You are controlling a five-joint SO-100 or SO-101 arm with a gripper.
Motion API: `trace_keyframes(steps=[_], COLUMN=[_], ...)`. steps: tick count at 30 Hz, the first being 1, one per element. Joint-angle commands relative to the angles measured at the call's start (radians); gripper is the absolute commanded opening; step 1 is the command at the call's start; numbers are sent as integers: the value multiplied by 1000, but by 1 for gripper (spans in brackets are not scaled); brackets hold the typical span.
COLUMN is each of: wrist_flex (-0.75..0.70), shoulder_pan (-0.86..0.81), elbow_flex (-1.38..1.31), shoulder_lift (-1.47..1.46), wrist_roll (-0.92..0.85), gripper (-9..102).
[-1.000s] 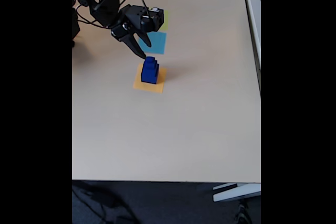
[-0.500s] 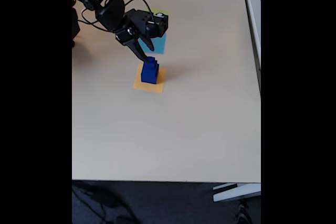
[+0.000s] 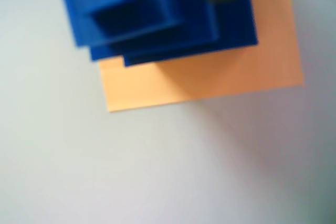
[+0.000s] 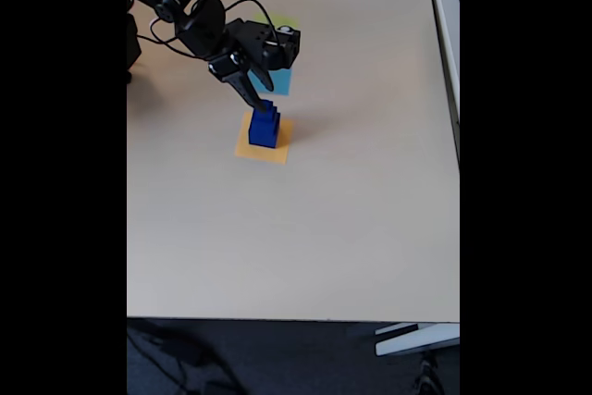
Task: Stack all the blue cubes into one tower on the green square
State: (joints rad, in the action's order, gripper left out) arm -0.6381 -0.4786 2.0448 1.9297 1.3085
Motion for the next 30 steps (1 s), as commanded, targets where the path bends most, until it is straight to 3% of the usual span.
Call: trace_keyframes(steps=[1,30], wrist_flex=[26,25], shoulder_pan=[8,5], elbow_flex=[-67,-64], shoulder_lift=[3,-18], wrist_roll=[0,-8], gripper=[20,14])
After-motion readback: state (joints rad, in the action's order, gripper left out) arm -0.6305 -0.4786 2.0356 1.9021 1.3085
